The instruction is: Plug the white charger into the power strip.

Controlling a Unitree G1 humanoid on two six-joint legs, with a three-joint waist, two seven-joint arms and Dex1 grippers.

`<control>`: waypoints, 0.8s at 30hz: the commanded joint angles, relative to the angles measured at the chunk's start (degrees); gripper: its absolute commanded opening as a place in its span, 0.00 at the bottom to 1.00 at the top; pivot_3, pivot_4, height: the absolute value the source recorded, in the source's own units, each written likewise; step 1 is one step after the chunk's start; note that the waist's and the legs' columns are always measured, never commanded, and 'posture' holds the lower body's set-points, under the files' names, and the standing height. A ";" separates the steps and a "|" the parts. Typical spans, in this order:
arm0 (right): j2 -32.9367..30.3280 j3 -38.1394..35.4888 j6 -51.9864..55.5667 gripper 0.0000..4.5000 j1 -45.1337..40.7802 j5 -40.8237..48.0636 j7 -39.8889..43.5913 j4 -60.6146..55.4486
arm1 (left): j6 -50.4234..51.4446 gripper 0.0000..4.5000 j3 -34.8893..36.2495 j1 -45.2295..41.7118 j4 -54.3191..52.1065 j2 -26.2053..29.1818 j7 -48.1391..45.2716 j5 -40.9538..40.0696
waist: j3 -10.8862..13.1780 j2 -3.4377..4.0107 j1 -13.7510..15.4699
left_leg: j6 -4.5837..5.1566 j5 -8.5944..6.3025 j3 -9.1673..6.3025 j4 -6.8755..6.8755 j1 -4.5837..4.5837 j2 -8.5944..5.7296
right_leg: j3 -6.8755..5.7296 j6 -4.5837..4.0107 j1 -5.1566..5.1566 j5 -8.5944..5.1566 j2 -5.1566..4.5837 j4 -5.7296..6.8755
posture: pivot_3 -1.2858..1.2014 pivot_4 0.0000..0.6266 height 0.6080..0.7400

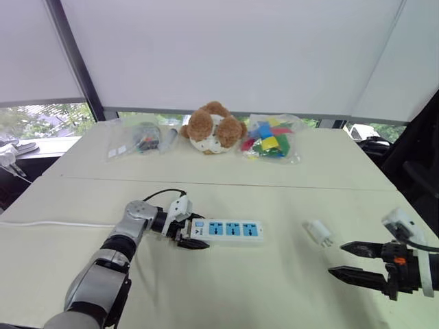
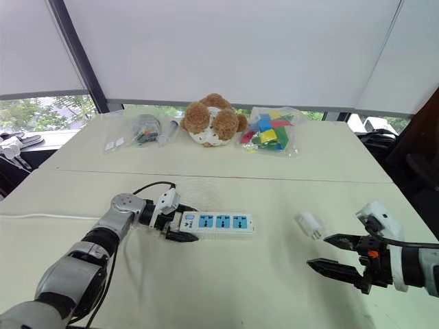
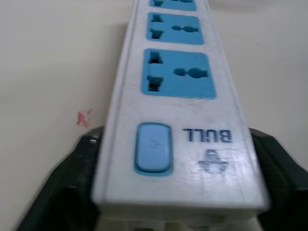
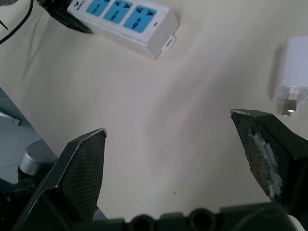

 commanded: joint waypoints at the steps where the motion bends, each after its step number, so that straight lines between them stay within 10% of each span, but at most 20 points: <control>1: -0.08 -2.50 1.61 1.00 -0.78 -1.60 -4.93 -0.30 | -1.28 0.69 1.05 -1.01 0.85 -0.52 0.51 0.68 | -0.01 -0.02 0.06 | 0.00 0.00 0.00 0.00 0.00 0.00 | 0.00 0.00 0.01 0.00 -0.01 0.00 | 0.52 0.24 0.99; 12: -13.12 24.56 4.91 1.00 -28.03 -12.93 -9.32 24.95 | 16.44 0.69 -1.94 7.01 -21.75 3.14 6.46 4.63 | -0.09 0.06 -0.41 | -0.01 0.01 0.05 0.02 0.12 0.01 | 0.11 -0.02 0.05 0.01 -0.03 0.08 | 0.52 0.24 0.99; 24: -2.48 76.68 -2.58 1.00 -82.54 -41.07 24.41 65.25 | 26.65 0.69 -4.55 22.58 -47.51 4.98 14.03 4.63 | -0.10 0.24 0.25 | -0.01 0.01 0.14 0.04 0.01 0.00 | 0.13 -0.03 -0.14 0.00 -0.06 0.14 | 0.52 0.24 0.99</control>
